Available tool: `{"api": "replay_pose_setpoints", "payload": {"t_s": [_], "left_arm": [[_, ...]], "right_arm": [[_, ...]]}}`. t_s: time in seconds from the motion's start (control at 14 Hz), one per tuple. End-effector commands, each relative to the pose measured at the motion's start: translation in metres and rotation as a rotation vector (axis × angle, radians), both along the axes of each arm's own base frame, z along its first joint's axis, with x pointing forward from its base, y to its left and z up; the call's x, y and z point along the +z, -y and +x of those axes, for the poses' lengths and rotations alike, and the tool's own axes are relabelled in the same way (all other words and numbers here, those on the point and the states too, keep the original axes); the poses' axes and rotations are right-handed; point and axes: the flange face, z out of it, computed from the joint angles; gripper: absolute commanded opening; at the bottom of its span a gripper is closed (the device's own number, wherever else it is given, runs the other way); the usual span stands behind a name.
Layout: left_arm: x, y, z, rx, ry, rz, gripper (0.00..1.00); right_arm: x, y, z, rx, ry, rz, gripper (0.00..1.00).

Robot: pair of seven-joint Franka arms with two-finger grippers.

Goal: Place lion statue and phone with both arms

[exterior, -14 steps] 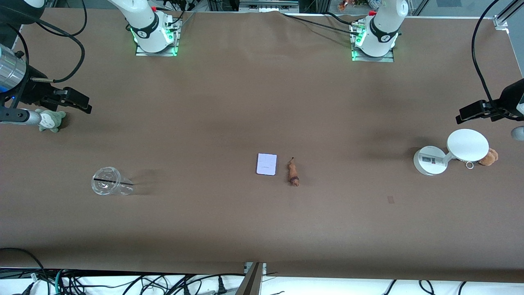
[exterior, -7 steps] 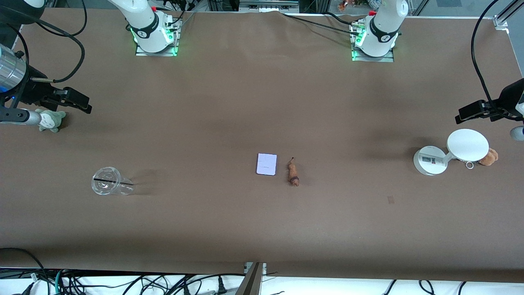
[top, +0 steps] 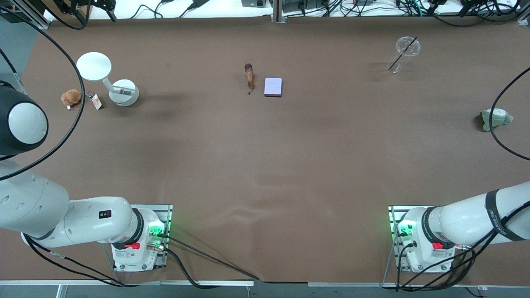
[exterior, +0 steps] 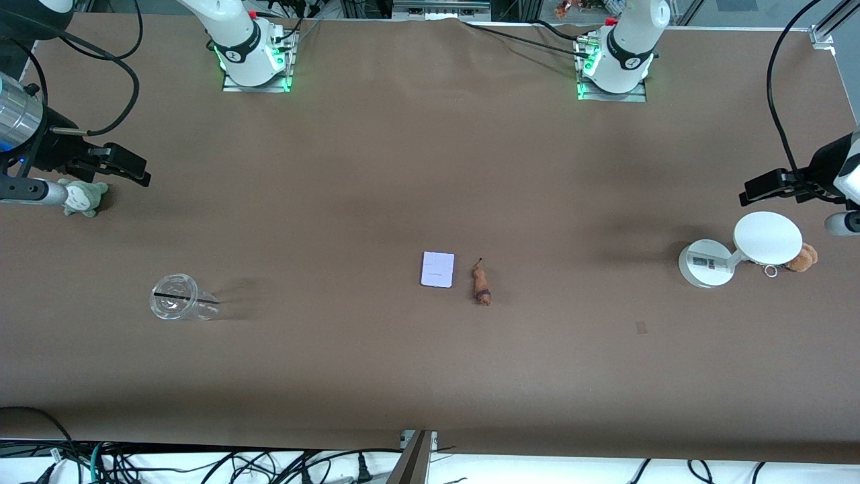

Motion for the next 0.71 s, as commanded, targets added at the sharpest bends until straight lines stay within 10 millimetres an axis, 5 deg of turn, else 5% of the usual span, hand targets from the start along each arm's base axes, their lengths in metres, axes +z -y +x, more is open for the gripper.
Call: {"api": "replay_pose_setpoints", "payload": {"t_s": [0.0, 0.29, 0.43, 0.64], "left_arm": [[-0.002, 0.019, 0.007, 0.003, 0.001, -0.027, 1.0], [-0.003, 0.054, 0.02, 0.047, 0.006, -0.027, 1.0], [-0.007, 0.095, 0.031, 0.065, 0.012, -0.023, 1.0], [-0.047, 0.174, 0.051, 0.043, 0.031, -0.031, 1.0]], "right_arm": [[0.003, 0.003, 0.002, 0.007, 0.005, 0.02, 1.0], [0.003, 0.005, 0.002, 0.005, 0.005, 0.02, 1.0], [0.003, 0.005, 0.002, 0.004, 0.005, 0.02, 1.0], [0.003, 0.005, 0.002, 0.004, 0.005, 0.02, 1.0]]}}
